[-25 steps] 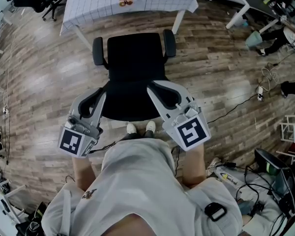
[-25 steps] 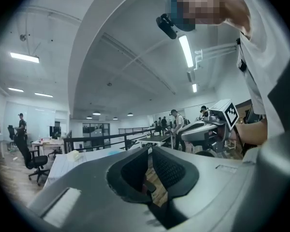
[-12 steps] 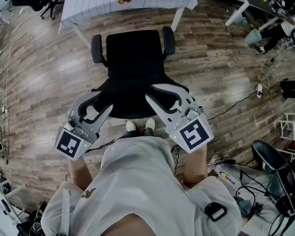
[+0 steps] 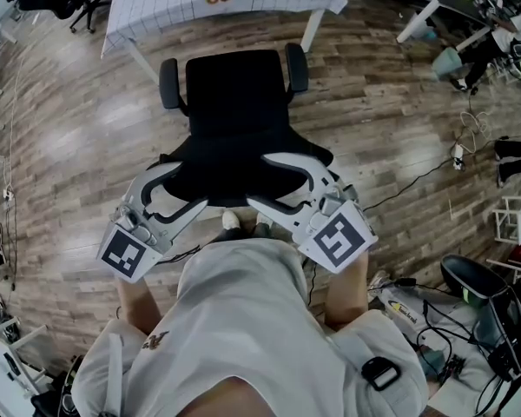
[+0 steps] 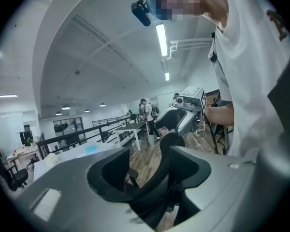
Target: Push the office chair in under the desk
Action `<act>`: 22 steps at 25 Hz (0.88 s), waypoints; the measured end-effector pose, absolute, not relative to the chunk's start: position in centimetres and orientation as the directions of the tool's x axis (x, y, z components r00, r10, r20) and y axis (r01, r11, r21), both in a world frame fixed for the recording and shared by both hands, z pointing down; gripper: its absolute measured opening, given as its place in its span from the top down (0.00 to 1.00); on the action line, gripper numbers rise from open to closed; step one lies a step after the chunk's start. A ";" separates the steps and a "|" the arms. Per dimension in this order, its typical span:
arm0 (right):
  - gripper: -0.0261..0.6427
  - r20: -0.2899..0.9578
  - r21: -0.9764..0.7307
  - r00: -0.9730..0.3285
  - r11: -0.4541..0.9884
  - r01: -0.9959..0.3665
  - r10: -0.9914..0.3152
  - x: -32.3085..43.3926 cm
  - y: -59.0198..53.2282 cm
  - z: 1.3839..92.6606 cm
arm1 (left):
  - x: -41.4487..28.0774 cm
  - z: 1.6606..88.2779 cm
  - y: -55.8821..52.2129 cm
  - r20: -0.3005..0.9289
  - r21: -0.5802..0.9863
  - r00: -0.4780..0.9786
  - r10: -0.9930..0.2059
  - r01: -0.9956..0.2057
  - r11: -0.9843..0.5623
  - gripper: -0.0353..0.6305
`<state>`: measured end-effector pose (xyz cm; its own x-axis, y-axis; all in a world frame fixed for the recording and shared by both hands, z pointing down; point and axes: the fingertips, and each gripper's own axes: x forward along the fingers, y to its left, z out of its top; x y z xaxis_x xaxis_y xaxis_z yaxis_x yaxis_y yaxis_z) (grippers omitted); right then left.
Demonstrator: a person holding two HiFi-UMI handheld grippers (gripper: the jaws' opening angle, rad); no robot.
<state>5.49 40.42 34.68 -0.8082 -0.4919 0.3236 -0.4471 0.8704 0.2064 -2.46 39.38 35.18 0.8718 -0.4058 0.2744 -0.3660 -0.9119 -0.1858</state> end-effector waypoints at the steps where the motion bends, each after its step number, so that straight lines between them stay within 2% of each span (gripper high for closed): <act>1: 0.56 0.336 0.206 -0.811 0.877 -0.434 -0.480 5.4 40.6 34.9 | -2.3 35.4 39.5 0.284 -0.186 0.872 -0.398 -0.358 -0.915 0.55; 7: 0.56 0.369 0.201 -0.821 0.900 -0.386 -0.435 5.1 41.6 35.5 | -1.9 36.0 40.5 0.325 -0.167 0.877 -0.355 -0.316 -0.934 0.49; 9: 0.50 0.393 0.199 -0.823 0.911 -0.360 -0.411 5.1 41.8 36.0 | -1.8 36.3 40.6 0.346 -0.163 0.873 -0.342 -0.304 -0.939 0.48; 11: 0.50 0.407 0.207 -0.823 0.918 -0.339 -0.396 5.0 41.9 36.3 | -1.7 36.6 40.5 0.370 -0.176 0.862 -0.347 -0.302 -0.937 0.46; 16: 0.50 0.431 0.224 -0.811 0.917 -0.330 -0.397 5.0 41.5 36.7 | -1.3 36.8 40.1 0.377 -0.225 0.849 -0.369 -0.302 -0.926 0.42; 18: 0.42 0.463 0.238 -0.790 0.915 -0.325 -0.402 5.2 41.4 37.3 | -1.4 37.0 40.1 0.379 -0.233 0.848 -0.371 -0.301 -0.925 0.41; 22: 0.42 0.516 0.265 -0.749 0.909 -0.321 -0.415 5.7 41.2 38.7 | -1.2 37.3 40.1 0.392 -0.244 0.841 -0.372 -0.295 -0.924 0.40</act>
<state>5.72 41.19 38.68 -0.7491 -0.4152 0.5162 -0.3213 0.9091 0.2651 -1.24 40.11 37.31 0.8414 -0.3721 0.3918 -0.2947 -0.9238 -0.2444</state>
